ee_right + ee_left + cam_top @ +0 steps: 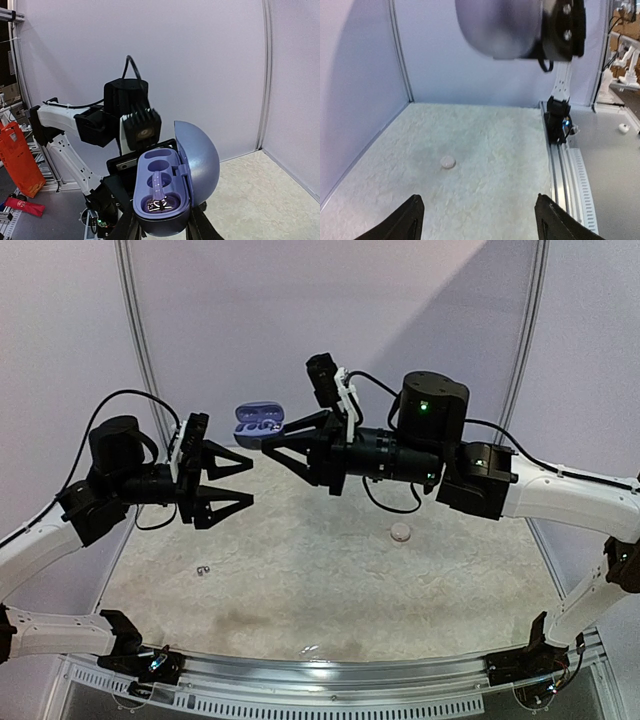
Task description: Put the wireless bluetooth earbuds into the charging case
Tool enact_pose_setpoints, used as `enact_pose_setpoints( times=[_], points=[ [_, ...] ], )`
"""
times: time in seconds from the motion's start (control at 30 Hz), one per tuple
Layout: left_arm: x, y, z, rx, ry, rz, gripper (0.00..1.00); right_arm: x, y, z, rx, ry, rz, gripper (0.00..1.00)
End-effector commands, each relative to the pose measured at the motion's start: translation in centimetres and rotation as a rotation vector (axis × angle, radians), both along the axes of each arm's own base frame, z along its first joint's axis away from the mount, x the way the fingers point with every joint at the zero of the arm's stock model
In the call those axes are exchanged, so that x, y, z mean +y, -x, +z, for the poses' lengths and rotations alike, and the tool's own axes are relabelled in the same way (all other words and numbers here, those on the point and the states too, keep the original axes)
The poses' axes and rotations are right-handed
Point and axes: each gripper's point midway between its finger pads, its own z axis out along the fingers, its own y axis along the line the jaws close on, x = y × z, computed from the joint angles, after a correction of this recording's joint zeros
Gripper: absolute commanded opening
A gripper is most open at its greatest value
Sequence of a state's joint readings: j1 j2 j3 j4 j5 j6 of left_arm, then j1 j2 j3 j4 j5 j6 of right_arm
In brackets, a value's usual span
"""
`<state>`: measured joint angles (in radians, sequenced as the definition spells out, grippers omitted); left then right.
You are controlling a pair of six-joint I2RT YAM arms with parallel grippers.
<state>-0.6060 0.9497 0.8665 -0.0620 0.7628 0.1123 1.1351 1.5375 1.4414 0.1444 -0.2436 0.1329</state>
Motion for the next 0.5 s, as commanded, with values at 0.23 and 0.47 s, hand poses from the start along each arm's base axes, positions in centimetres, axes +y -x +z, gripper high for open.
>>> enact_pose_setpoints(
  times=[0.23, 0.47],
  points=[
    [6.5, -2.2, -11.3, 0.328, -0.660, 0.160, 0.80, -5.4, -2.8, 0.8, -0.122, -0.013, -0.156, 0.00],
    [16.7, -8.6, -19.3, 0.823, -1.003, 0.495, 0.65, -5.6, -3.3, -0.8, -0.178, 0.059, -0.178, 0.00]
  ],
)
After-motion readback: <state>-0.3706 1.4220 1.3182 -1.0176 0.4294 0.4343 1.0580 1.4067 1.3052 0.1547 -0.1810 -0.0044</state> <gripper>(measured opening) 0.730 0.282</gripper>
